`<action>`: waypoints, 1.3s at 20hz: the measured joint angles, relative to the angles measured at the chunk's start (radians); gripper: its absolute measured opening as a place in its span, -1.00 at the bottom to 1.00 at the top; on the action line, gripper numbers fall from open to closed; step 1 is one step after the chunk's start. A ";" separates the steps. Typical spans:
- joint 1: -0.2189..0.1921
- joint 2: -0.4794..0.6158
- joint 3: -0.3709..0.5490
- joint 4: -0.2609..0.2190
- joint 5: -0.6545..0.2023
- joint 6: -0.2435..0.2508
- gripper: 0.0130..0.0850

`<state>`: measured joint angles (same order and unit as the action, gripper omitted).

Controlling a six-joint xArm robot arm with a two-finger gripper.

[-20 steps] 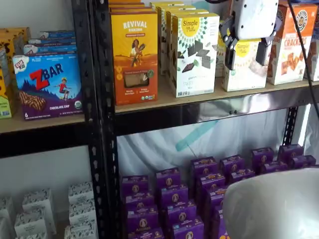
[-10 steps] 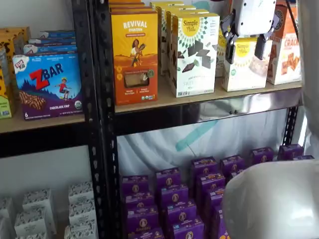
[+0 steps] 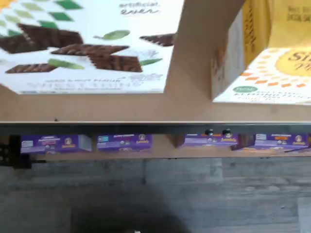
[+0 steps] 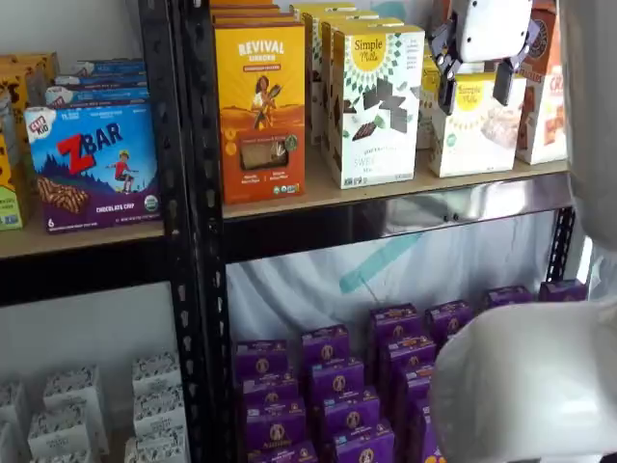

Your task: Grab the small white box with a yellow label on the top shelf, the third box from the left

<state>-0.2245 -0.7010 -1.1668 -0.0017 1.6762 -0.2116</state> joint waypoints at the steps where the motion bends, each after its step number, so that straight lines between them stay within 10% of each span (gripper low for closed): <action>1: -0.004 0.005 -0.004 -0.003 -0.008 -0.004 1.00; 26: -0.122 0.121 -0.124 0.070 -0.028 -0.111 1.00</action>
<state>-0.3464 -0.5798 -1.2910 0.0686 1.6486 -0.3225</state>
